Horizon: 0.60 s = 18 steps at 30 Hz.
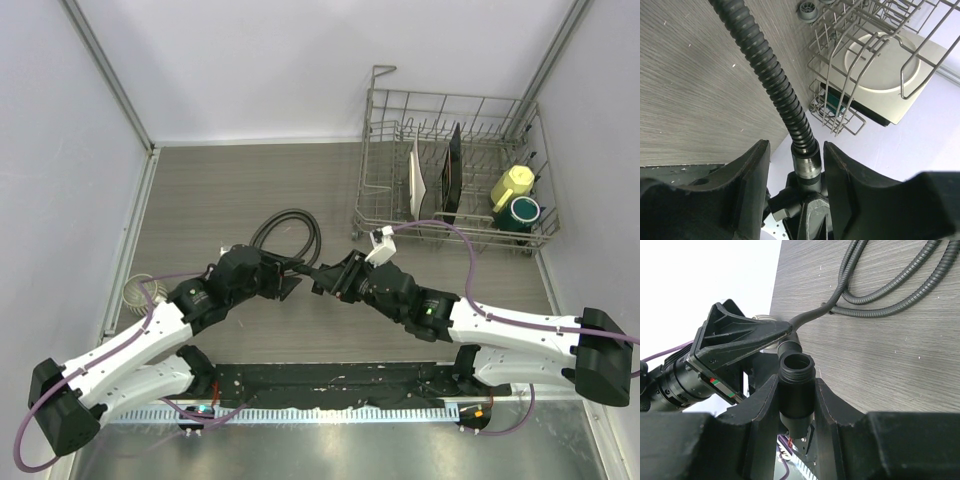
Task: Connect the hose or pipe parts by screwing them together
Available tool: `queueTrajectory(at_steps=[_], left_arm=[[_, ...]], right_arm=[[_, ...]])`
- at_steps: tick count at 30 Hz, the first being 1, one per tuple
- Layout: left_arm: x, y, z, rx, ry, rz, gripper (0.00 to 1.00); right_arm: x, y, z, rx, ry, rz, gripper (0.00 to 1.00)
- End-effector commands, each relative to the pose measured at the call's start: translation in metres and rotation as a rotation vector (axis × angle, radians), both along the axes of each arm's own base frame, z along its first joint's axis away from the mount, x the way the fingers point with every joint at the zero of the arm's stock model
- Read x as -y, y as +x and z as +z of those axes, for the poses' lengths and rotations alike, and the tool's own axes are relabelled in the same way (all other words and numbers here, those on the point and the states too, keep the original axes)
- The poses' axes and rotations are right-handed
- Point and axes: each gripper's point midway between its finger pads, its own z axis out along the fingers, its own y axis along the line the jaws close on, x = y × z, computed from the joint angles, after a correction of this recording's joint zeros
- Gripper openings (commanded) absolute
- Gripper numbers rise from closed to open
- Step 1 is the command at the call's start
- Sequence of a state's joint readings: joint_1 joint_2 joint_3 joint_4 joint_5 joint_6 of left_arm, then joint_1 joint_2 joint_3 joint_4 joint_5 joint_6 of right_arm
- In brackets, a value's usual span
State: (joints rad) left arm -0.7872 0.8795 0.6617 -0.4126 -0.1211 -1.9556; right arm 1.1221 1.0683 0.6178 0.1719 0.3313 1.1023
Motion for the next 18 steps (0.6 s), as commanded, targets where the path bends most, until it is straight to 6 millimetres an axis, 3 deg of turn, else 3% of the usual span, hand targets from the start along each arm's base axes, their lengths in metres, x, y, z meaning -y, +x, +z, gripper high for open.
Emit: queueTrajectory(at_steps=[1, 7, 9, 12, 13, 15, 16, 18], left_arm=[[0.003, 0.004, 0.012, 0.042, -0.021, -0.001, 0.49], [-0.001, 0.003, 0.011, 0.056, -0.008, 0.0, 0.24], [0.001, 0.001, 0.01, 0.056, -0.013, -0.01, 0.05], [0.003, -0.001, 0.011, 0.056, -0.025, -0.023, 0.0], [0.003, -0.001, 0.011, 0.061, -0.027, -0.025, 0.0], [0.001, 0.0, 0.016, 0.076, -0.034, -0.017, 0.0], [0.0, 0.0, 0.019, 0.086, -0.038, -0.014, 0.0], [-0.004, 0.002, 0.025, 0.109, -0.045, 0.002, 0.0]], right_arm=[[-0.004, 0.002, 0.033, 0.047, 0.115, -0.009, 0.01], [-0.003, 0.001, 0.025, 0.027, 0.098, -0.008, 0.02], [-0.005, 0.001, 0.024, 0.026, 0.102, -0.001, 0.05], [-0.007, 0.0, 0.026, 0.044, 0.089, 0.015, 0.22], [-0.009, -0.001, 0.029, 0.051, 0.089, 0.026, 0.32], [-0.01, -0.003, 0.031, 0.071, 0.071, 0.044, 0.45], [-0.008, -0.003, 0.038, 0.103, 0.056, 0.058, 0.57], [-0.001, -0.004, 0.032, 0.11, -0.004, 0.06, 0.71]])
